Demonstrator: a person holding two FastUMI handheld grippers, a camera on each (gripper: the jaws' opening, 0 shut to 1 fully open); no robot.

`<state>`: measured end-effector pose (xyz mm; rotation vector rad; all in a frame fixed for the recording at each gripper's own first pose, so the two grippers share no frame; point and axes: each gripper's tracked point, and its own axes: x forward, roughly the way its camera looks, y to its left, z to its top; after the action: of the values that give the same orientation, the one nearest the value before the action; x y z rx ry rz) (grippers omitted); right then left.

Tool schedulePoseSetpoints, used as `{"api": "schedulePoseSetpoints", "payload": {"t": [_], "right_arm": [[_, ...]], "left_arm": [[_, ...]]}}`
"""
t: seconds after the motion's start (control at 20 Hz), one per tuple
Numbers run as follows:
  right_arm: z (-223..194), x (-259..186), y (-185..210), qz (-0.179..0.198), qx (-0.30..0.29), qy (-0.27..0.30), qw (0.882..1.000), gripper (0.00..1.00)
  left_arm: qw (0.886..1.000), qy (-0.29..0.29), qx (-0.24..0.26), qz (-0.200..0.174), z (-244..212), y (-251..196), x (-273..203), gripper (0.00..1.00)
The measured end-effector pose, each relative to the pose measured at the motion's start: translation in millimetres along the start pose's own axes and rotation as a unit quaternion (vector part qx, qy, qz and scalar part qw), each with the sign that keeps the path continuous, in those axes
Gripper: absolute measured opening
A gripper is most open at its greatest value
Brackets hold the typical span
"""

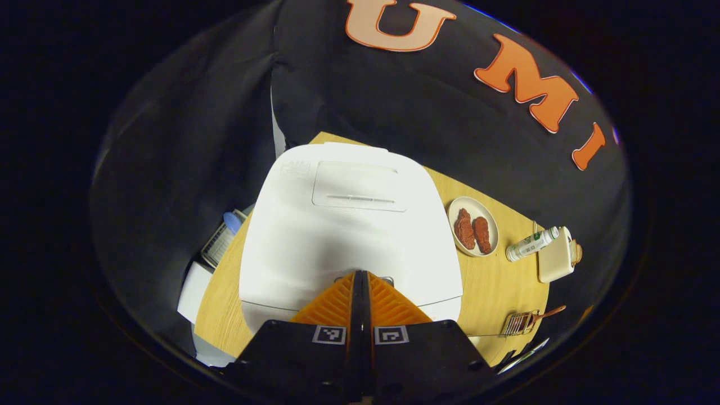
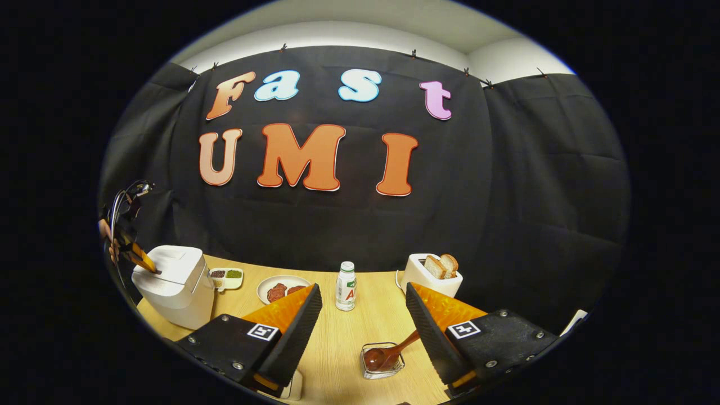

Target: Close the left gripper, press the button to open the rice cooker; take a wooden spoon from the chopstick holder with the right hand, scoop a spoonful of rice and pour it into the rice cooker, then put the wooden spoon back into the chopstick holder.

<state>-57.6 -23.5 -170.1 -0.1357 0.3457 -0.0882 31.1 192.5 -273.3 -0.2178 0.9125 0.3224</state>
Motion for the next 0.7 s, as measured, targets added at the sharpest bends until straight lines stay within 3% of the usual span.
{"api": "schedulePoseSetpoints", "payload": {"t": [0.2,0.45,0.7], "right_arm": [[-13.9,7.3,-6.0,0.01,0.011,0.021,1.0,0.94],[-27.8,13.4,-18.2,0.011,0.022,0.039,0.999,0.94],[-47.2,20.3,-38.0,0.002,0.025,0.06,0.998,0.94]], "left_arm": [[0.992,-0.121,0.022,0.006,49.1,-10.2,-36.3,0.05],[0.961,-0.261,0.083,0.039,98.6,-26.2,-95.7,0.05],[0.937,-0.338,0.084,0.008,109.1,-54.0,-132.3,0.05]]}}
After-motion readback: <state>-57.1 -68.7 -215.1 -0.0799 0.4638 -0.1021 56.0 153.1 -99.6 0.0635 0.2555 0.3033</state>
